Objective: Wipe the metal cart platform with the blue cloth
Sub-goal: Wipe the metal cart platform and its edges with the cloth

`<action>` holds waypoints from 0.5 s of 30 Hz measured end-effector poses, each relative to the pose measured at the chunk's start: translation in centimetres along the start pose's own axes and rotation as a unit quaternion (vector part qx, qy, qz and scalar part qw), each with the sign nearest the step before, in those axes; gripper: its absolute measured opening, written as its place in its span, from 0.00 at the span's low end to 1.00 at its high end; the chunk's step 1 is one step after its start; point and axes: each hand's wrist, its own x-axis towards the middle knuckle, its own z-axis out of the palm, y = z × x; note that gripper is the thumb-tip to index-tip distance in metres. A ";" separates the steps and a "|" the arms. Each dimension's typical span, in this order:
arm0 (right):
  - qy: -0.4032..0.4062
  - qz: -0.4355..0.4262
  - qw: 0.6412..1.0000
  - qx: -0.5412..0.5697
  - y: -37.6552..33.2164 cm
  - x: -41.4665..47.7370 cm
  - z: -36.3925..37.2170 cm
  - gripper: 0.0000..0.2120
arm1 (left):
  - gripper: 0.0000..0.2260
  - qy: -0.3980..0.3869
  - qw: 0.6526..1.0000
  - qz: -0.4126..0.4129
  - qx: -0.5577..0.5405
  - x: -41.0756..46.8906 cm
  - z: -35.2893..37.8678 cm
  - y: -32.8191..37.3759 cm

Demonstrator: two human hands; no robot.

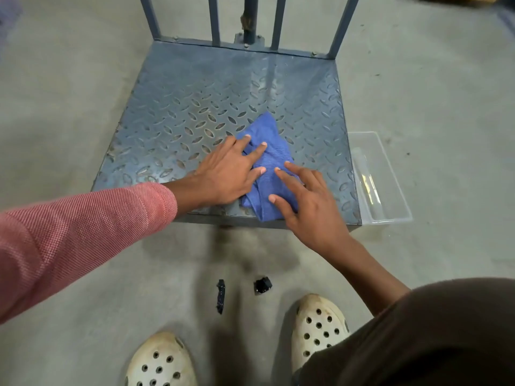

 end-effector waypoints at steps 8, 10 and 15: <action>0.004 -0.026 0.991 -0.130 -1.5 0.5 0.9 0.25 | 0.29 -0.040 0.998 0.045 -0.015 1.1 1.4 -0.7; 0.038 -0.070 0.979 -0.186 -1.8 0.6 0.8 0.22 | 0.29 -0.042 0.998 0.041 -0.020 1.1 1.4 -0.5; 0.005 -0.094 0.959 -0.267 -1.8 0.4 1.4 0.22 | 0.26 -0.063 0.997 0.022 0.045 0.8 0.1 1.2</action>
